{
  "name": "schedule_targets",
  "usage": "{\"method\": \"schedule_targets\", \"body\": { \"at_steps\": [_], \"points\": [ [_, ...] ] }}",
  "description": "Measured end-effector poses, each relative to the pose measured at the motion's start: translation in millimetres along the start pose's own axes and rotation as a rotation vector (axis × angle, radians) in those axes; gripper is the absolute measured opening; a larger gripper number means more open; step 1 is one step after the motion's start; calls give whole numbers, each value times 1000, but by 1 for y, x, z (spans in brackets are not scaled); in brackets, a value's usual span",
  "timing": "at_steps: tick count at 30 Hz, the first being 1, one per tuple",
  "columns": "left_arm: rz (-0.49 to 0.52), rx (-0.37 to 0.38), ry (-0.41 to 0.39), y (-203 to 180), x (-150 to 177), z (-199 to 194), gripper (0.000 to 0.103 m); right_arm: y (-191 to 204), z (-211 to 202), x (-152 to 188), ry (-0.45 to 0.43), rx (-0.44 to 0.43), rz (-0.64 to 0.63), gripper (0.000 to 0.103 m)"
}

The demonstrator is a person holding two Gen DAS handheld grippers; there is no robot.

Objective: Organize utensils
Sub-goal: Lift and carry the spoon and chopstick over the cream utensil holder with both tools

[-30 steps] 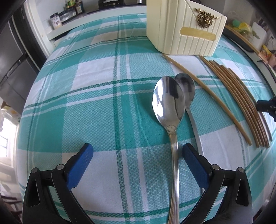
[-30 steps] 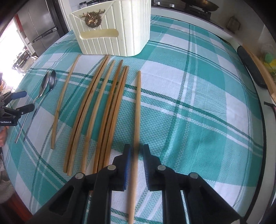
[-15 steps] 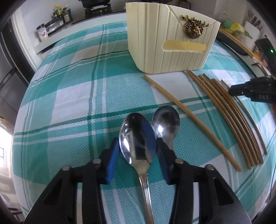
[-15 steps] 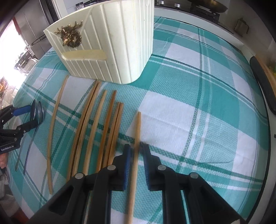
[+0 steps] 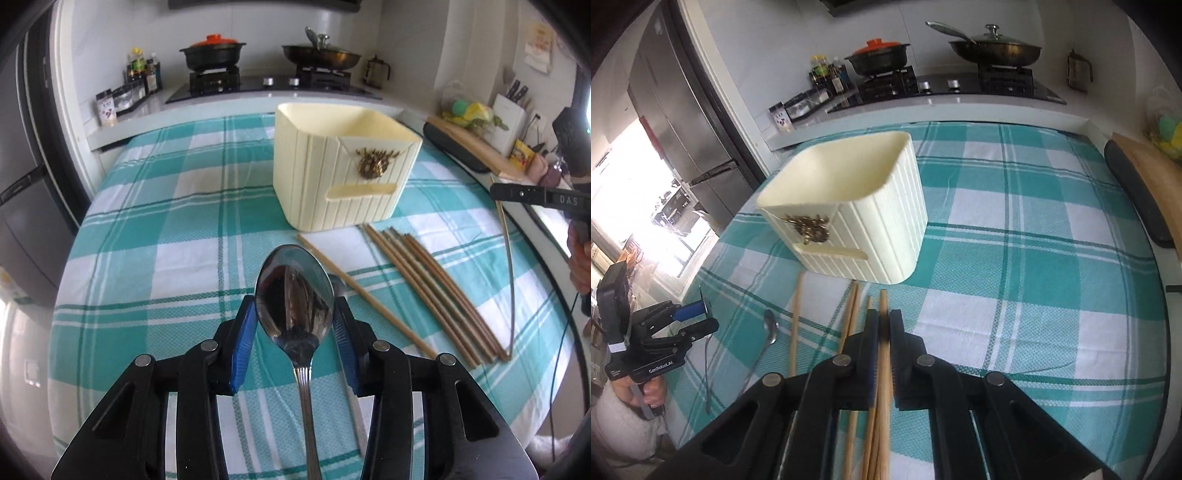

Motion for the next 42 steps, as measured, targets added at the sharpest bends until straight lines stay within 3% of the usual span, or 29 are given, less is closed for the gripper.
{"method": "schedule_targets", "body": {
  "at_steps": [8,15,22,27,30,33,42],
  "points": [
    [8,32,-122,-7,-16,-61,42,29,-79,14,-160,-53,-37,6],
    [-1,85,-153,-9,-41,-84,42,47,-114,-1,-271,-97,-24,6],
    [-34,153,-230,6,-120,-114,42,80,-152,-81,-434,-95,-88,6],
    [-41,87,-351,14,-198,-125,42,101,-157,-145,-576,-55,-130,6],
    [-52,40,-396,15,-234,-109,42,107,-141,-173,-633,-5,-162,6],
    [-59,5,-365,16,-251,-68,42,102,-100,-188,-577,35,-158,6],
    [-135,11,-79,37,-226,74,42,34,37,-181,-191,79,6,6]
  ]
}}
Point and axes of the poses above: each gripper's, at about its wrist camera, not at the fingertips, and z roughly the way its jaws point, y to its left, x to its underside, the point moved 7 cm from there along z, roughly the way its jaws point, and after that the axes turned 8 degrees about z, right-handed, at the moved point
